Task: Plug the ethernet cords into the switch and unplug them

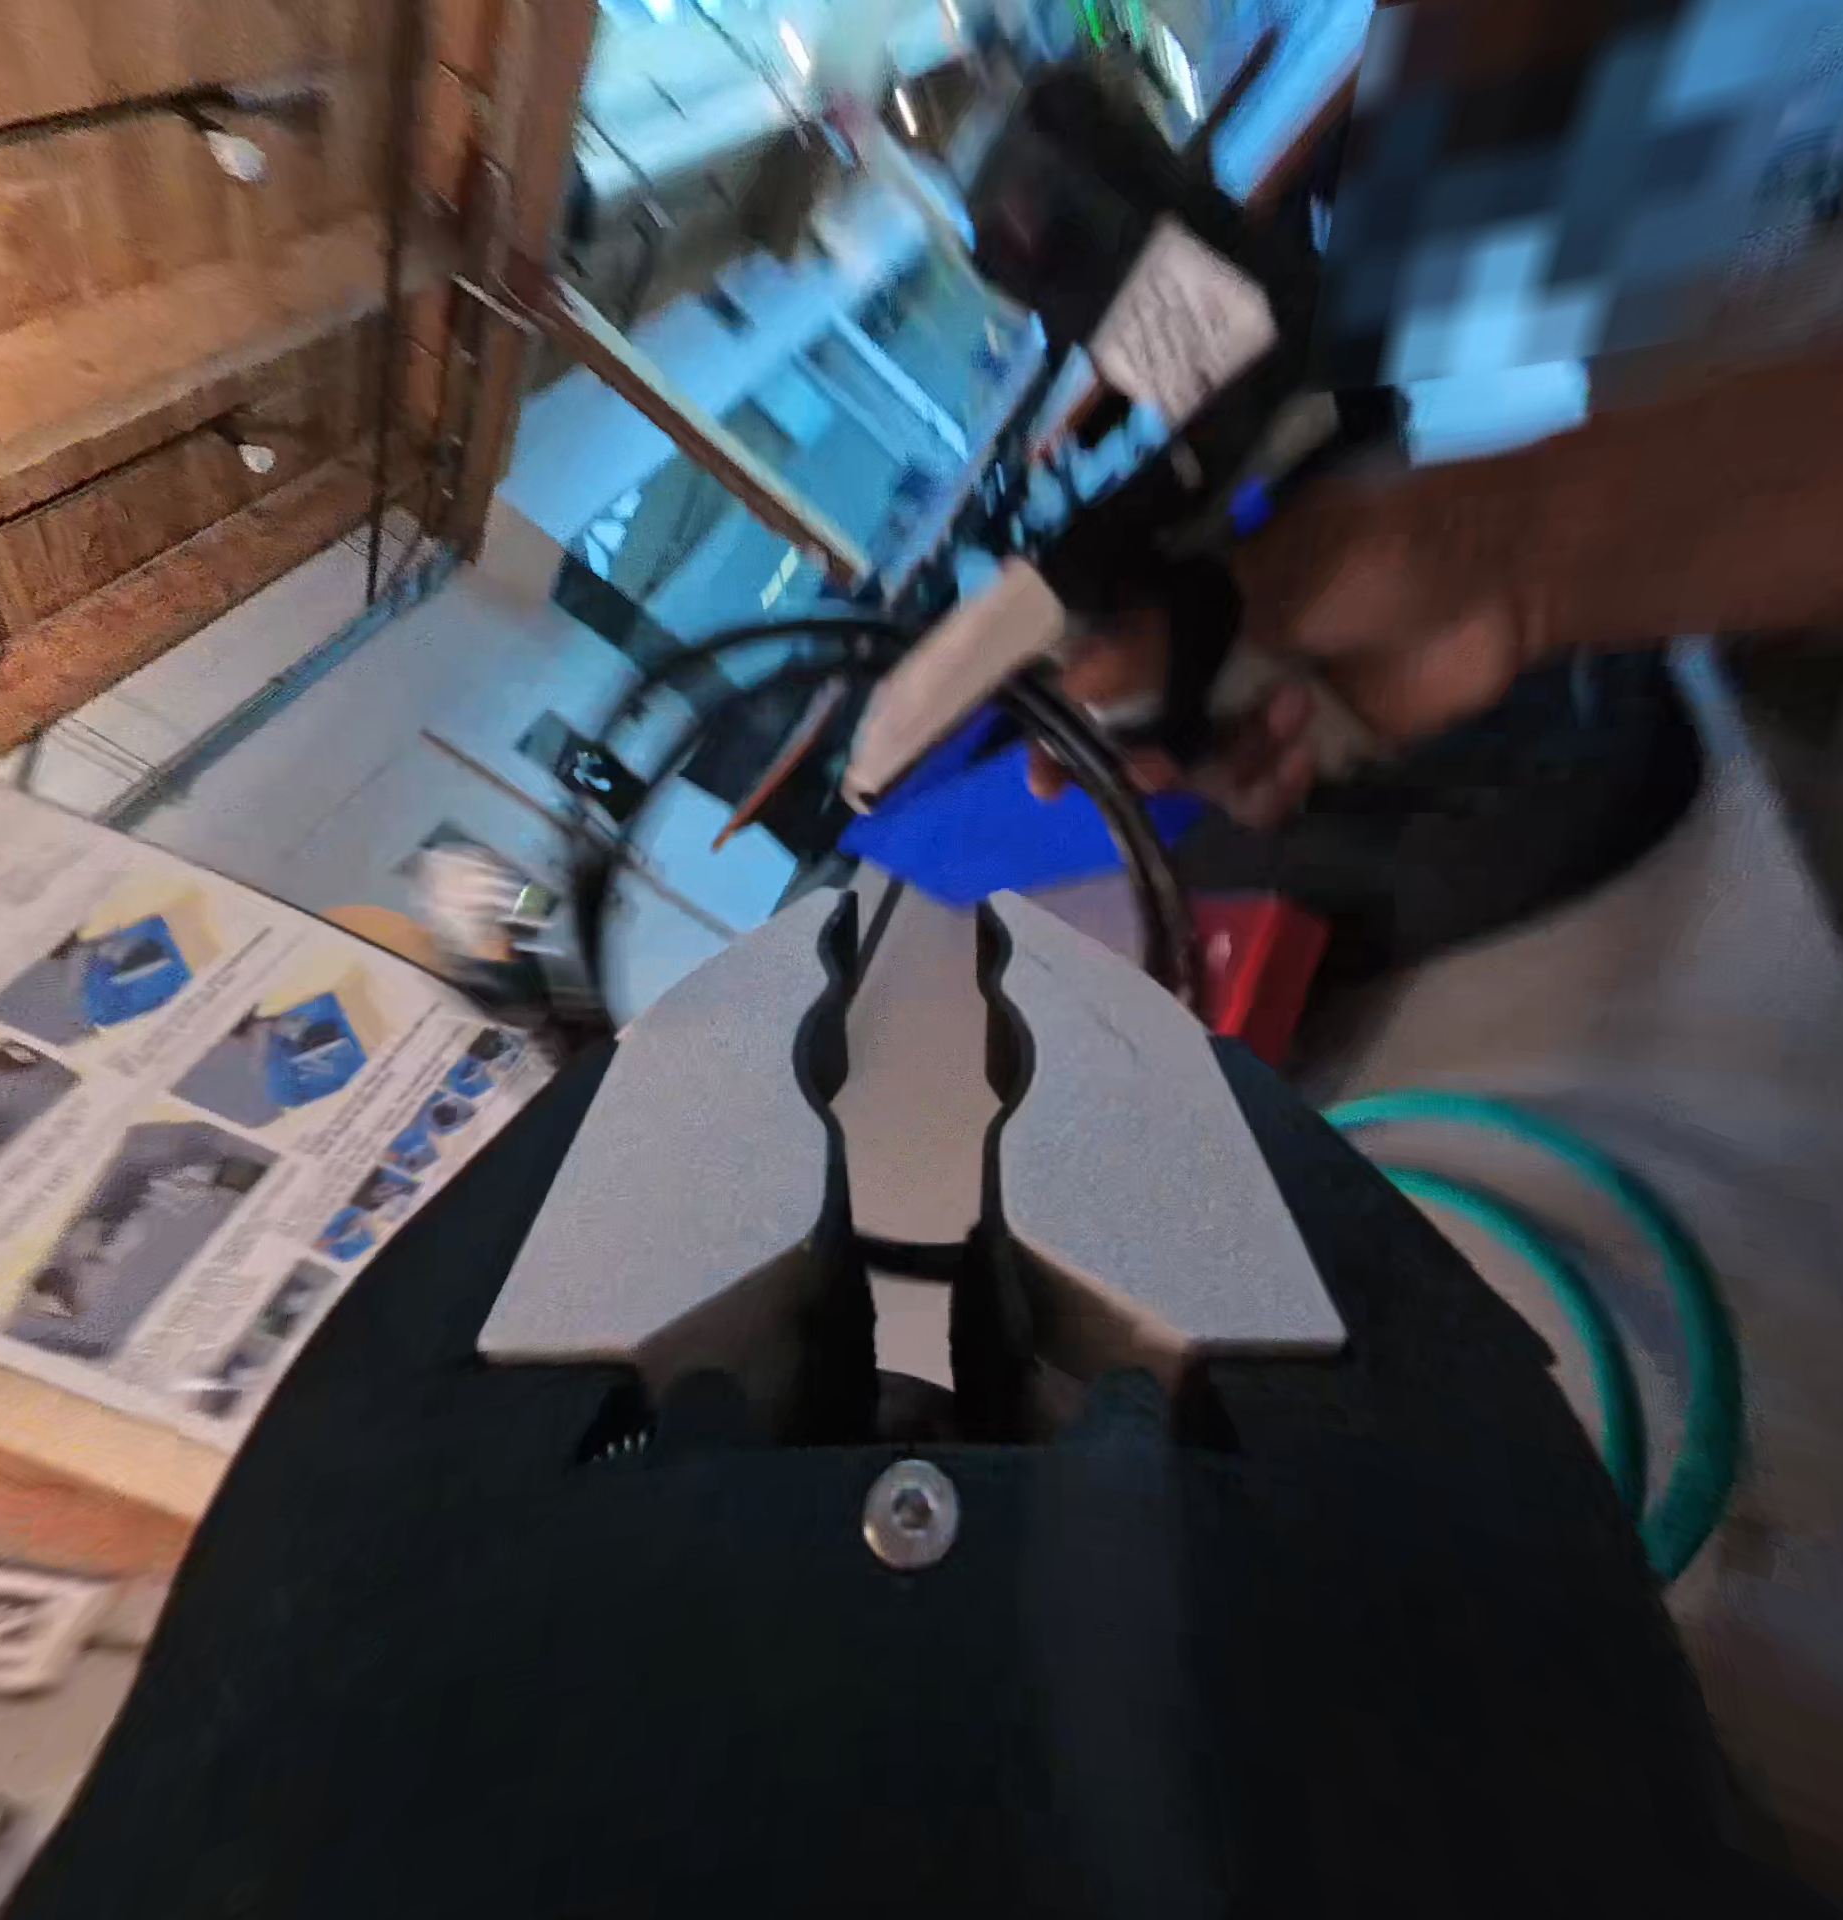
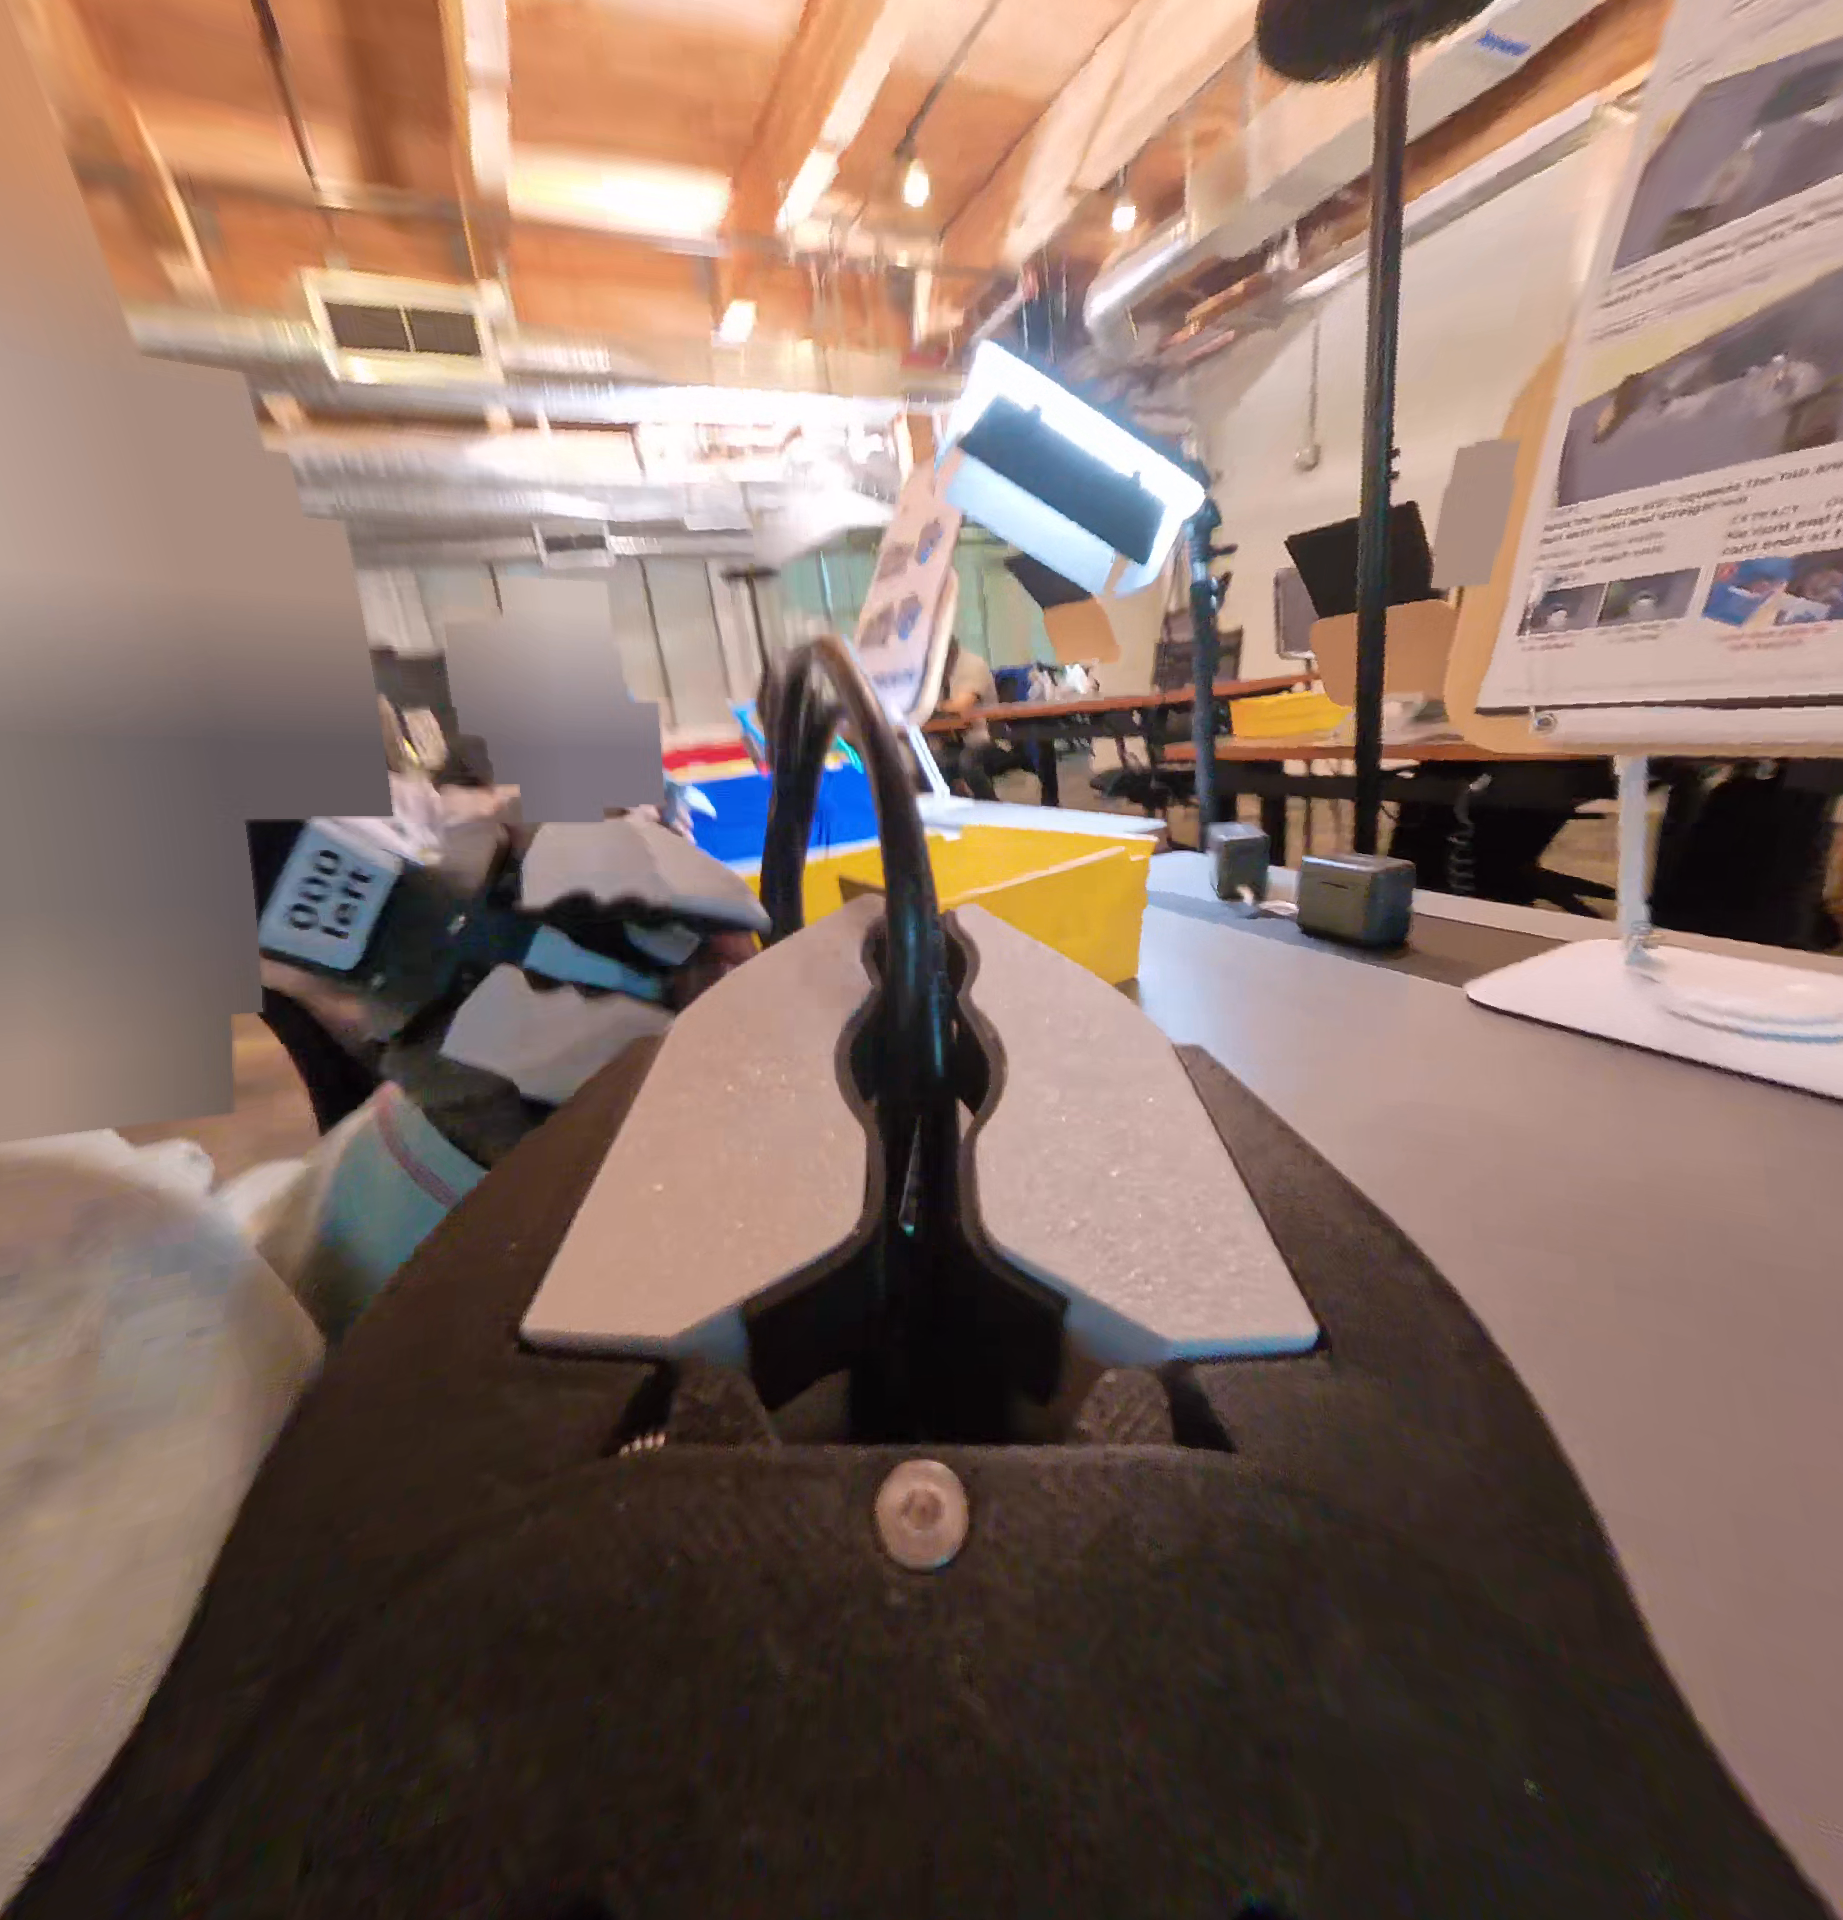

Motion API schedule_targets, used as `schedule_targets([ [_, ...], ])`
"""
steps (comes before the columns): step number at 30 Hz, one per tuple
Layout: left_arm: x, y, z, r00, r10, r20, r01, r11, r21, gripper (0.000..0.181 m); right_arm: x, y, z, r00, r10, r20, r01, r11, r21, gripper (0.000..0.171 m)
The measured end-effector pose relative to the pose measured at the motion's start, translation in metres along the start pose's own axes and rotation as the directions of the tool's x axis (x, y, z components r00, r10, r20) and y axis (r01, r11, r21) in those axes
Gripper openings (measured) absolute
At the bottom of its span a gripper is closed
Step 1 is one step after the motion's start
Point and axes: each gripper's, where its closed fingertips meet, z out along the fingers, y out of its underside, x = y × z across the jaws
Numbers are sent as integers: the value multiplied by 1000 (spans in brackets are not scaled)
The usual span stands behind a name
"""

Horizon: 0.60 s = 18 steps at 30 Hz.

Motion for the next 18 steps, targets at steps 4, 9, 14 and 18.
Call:
schedule_targets([
  [4,-55,-17,-33,926,-360,118,320,910,263,29,6,-14,-9,990,135,45,-140,981,132,5],
  [9,-73,-3,-42,762,-647,-3,608,715,344,58,13,-26,-17,947,295,126,-318,913,254,4],
  [14,-32,-9,-18,547,-765,-341,837,496,230,70,17,-34,-24,865,434,254,-500,788,358,4],
  [18,-16,-35,-7,538,-722,-435,842,444,306,30,15,-23,-15,836,475,275,-546,771,327,4],
])
